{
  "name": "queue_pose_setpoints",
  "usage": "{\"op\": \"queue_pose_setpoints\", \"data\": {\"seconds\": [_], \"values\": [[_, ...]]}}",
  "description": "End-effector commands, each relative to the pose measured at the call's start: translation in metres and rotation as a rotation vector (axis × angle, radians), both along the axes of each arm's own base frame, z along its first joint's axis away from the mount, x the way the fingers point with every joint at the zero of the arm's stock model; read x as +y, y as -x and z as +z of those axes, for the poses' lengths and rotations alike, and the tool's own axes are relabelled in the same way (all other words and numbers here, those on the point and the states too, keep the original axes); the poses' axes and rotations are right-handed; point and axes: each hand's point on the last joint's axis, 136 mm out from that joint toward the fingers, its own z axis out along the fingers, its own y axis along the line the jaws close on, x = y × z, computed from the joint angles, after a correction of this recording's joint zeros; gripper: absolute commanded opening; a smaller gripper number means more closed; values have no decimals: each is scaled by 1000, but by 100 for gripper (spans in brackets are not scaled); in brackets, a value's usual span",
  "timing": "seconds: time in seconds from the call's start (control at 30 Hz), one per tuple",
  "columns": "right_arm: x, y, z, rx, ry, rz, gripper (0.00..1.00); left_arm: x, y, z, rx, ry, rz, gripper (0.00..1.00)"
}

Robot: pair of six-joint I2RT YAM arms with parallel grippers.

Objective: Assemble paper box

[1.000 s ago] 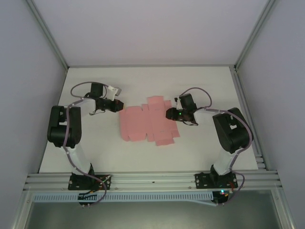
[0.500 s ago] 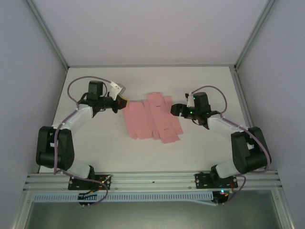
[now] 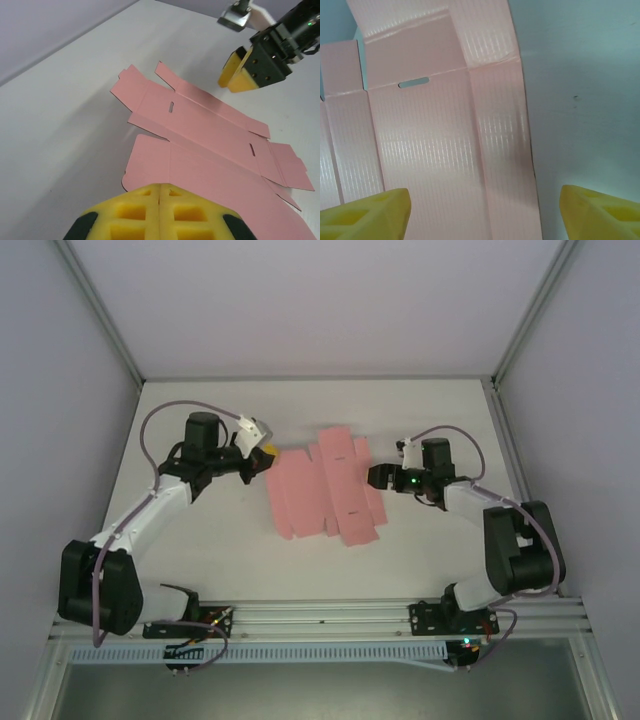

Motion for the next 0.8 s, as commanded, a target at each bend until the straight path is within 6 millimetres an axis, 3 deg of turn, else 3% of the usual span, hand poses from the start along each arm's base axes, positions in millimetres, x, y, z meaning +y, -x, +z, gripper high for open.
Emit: {"op": "queue_pose_setpoints", "data": {"seconds": [0.0,0.2,0.27,0.4,0.53,0.67,0.7,0.77], "values": [[14,-6,8,-56,-54,116,77,-3,5,11,-80,-4,-26,0],[20,-8,-9,-7,-85,152,70,-4,5,11,-92,-20,-16,0],[25,-1,-7,-1,-123,188,61,-2,2,11,-92,-26,1,0],[22,11,-7,-9,-118,189,28,-1,-3,7,-88,-34,28,0],[19,15,0,-52,-112,175,3,2,-8,5,-87,-37,56,0],[16,12,6,-85,-88,159,0,5,-10,0,-73,-43,87,0],[15,11,7,-87,-74,153,0,7,-12,-3,-63,-49,103,7],[12,9,8,-88,-17,145,0,13,-19,-6,-40,-55,172,51]]}}
